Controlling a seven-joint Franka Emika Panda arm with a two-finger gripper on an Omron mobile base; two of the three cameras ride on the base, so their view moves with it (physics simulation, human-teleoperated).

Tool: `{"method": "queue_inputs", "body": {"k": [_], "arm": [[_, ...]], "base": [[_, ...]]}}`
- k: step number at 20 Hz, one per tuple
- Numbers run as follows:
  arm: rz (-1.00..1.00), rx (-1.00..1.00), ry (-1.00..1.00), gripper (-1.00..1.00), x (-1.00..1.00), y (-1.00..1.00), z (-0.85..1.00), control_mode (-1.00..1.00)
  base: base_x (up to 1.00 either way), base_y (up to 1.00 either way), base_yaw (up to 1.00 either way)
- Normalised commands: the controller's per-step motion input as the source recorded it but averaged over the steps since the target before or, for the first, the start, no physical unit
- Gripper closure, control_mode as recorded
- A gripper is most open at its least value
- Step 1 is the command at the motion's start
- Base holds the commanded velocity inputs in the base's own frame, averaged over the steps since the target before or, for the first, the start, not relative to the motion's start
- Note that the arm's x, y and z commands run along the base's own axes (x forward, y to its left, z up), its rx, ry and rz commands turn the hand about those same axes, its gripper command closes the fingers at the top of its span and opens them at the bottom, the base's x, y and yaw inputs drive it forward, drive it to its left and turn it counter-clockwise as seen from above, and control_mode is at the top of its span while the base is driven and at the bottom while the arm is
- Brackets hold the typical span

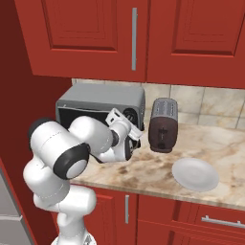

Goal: Pull the toaster oven rack outwards. Pick up the baguette from the plate and place it on the toaster oven rack. Close the toaster oven door fully and set the temperature to the lowest setting.

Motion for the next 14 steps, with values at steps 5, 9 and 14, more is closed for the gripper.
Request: {"method": "queue_inputs", "body": {"k": [5, 9, 14], "arm": [[0.0, 0.0, -0.01, -1.0, 0.7, -0.26, -0.13, -1.0], [0.0, 0.01, 0.0, -1.0, 0.75, -0.41, -0.07, -1.0], [0.05, 0.07, -0.02, -1.0, 0.49, -0.37, 0.0, -1.0]], "base": [[0.0, 0.0, 0.0], [0.0, 0.0, 0.0], [0.0, 0.0, 0.0]]}}
